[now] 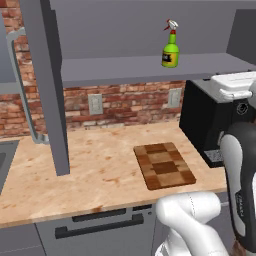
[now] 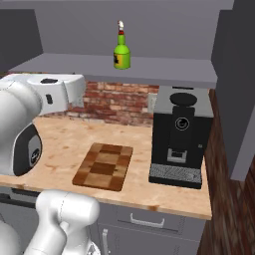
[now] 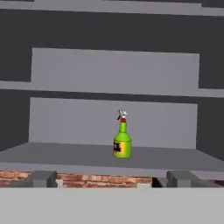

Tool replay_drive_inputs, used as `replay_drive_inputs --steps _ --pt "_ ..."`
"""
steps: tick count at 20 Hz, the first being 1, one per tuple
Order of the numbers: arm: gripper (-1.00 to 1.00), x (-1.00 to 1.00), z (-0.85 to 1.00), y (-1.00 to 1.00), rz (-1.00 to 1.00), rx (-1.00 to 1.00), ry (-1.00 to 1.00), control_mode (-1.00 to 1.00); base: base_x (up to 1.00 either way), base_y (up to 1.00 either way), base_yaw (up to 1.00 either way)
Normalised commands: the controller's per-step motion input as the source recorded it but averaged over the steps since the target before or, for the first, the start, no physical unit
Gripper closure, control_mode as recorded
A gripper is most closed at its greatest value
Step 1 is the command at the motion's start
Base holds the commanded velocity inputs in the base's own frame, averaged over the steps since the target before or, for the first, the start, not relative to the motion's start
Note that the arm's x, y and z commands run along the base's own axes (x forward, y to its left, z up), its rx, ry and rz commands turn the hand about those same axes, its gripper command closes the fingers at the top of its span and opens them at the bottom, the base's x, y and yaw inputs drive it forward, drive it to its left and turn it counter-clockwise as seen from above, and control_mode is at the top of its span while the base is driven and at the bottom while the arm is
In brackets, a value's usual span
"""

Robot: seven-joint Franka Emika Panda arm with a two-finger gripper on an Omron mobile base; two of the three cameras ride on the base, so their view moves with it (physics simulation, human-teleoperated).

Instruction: Grab the spray bottle from the cabinet, then place it next to the cutting board for sanitizing. Then grab the dish brush from the countertop next to the sink and place it next to the cutting board.

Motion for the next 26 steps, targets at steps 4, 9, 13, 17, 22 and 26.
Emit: replay_drive_inputs --steps 4,9,13,17,22,26 --pt "-1.0 0.49 0.02 -0.28 0.02 0.01 0.0 -1.0 0.0 0.0 0.0" --pt "-1.0 0.69 0.0 -0.16 0.03 0.0 0.0 -1.0 0.0 0.0 0.0" --pt "-1.0 0.63 0.0 -0.07 0.03 0.0 -0.04 -1.0 0.0 0.0 0.0" --pt "-1.0 0.68 0.0 -0.02 0.02 0.0 0.0 -1.0 0.0 0.0 0.0" --pt "-1.0 0.72 0.0 0.0 0.0 0.0 0.0 -1.0 0.0 0.0 0.0" --pt "-1.0 0.61 0.04 -0.02 0.0 0.0 0.06 -1.0 0.0 0.0 0.0"
